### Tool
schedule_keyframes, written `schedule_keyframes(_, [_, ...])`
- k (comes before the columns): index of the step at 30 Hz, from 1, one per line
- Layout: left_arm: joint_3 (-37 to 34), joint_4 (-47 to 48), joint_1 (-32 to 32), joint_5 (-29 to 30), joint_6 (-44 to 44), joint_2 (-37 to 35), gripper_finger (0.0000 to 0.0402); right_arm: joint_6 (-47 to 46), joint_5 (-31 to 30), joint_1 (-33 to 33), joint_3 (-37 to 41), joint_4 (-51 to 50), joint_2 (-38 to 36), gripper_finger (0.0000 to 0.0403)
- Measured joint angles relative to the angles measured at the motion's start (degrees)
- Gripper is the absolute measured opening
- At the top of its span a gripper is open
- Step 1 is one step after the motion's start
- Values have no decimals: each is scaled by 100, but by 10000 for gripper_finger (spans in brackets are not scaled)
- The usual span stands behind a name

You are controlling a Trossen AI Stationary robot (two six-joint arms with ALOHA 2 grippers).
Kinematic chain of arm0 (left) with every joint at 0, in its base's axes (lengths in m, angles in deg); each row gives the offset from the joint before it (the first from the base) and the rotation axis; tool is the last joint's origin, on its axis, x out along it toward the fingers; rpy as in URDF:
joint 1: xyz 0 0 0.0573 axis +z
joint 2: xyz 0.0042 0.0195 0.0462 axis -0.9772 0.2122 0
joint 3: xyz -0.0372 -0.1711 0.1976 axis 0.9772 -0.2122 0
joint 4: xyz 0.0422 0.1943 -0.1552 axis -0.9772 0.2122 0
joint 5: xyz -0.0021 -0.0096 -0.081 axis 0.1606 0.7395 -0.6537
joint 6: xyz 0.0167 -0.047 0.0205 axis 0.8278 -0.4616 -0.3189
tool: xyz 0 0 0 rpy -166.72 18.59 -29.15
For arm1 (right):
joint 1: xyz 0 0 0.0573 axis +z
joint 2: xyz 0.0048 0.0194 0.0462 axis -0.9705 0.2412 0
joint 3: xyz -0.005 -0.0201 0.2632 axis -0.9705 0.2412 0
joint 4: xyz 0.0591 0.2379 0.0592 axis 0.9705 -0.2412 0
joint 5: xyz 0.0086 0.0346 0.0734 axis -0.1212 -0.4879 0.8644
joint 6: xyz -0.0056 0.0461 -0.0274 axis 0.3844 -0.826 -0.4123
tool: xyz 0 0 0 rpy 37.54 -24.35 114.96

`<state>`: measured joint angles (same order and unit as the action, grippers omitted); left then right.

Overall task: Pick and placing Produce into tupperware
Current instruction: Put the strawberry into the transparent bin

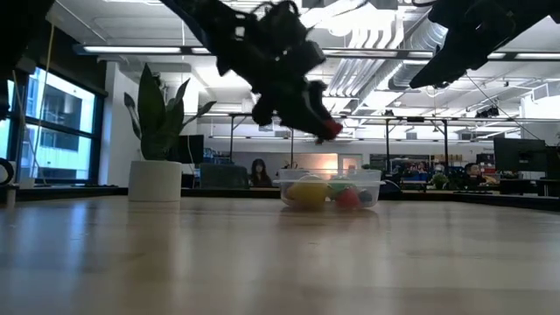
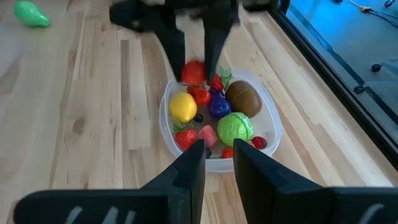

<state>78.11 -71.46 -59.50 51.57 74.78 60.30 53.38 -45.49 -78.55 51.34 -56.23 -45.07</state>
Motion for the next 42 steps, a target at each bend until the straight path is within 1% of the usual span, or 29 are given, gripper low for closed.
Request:
schedule_keyframes(4, [346, -19, 62, -238, 6, 532, 154, 0, 2, 0, 0, 7, 0, 73])
schedule_keyframes(6, [465, 44, 98, -353, 9, 705, 154, 0, -3, 0, 0, -2, 0, 73])
schedule_keyframes(10, [643, -4, 135, -364, 19, 885, 154, 0, -1, -2, 0, 8, 2, 73])
schedule_keyframes(14, [648, 0, 137, -358, 190, 911, 154, 0, -1, -9, 0, -10, 2, 73])
schedule_keyframes(22, [646, 291, 168, -366, 203, 921, 154, 0, -1, -9, 0, 0, 1, 73])
schedule_keyframes(38, [644, 328, 166, -370, 295, 921, 155, 0, 2, -9, 0, 0, 1, 73])
schedule_keyframes(40, [642, 328, 166, -370, 297, 922, 160, 0, 1, -9, 0, 0, 2, 73])
schedule_keyframes(42, [642, 326, 166, -370, 298, 920, 173, 0, 1, -9, 0, 0, 1, 73])
